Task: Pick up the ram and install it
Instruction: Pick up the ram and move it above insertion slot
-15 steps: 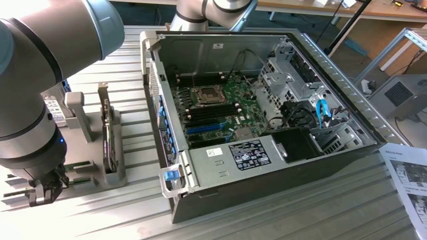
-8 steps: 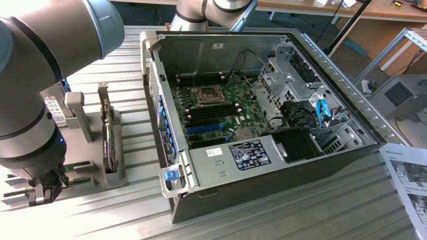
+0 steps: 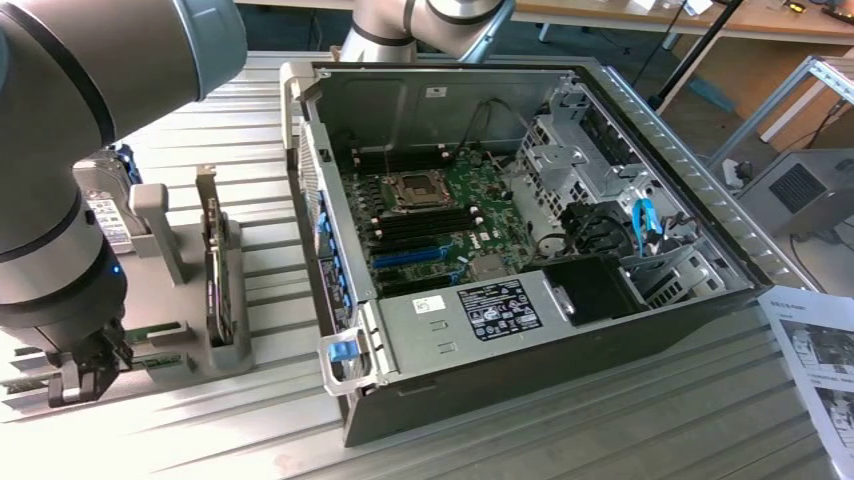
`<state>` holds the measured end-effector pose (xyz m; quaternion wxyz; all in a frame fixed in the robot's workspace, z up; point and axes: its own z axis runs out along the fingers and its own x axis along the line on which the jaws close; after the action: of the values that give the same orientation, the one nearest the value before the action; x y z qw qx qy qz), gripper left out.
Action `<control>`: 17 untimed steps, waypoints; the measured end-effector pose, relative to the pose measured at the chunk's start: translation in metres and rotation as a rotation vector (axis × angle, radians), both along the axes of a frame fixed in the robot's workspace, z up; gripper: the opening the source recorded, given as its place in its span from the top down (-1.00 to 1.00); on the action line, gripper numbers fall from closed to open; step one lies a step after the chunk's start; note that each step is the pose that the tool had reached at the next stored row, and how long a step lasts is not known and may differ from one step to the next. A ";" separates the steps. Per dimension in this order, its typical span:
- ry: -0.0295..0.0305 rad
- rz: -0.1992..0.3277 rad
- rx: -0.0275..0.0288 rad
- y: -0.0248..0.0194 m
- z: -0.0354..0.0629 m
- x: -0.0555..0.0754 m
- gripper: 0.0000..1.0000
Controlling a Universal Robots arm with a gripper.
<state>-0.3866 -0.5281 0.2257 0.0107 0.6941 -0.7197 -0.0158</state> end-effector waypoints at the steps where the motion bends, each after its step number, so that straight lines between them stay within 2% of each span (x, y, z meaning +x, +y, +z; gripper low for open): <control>1: 0.0000 0.000 0.0000 0.0000 0.0020 0.000 0.76; 8: 0.0000 0.000 0.0000 0.0001 0.0188 0.000 0.76; 17: 0.0000 0.000 0.0000 0.0001 0.0462 0.000 0.76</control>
<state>-0.3866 -0.5280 0.2719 0.0107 0.6941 -0.7196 -0.0158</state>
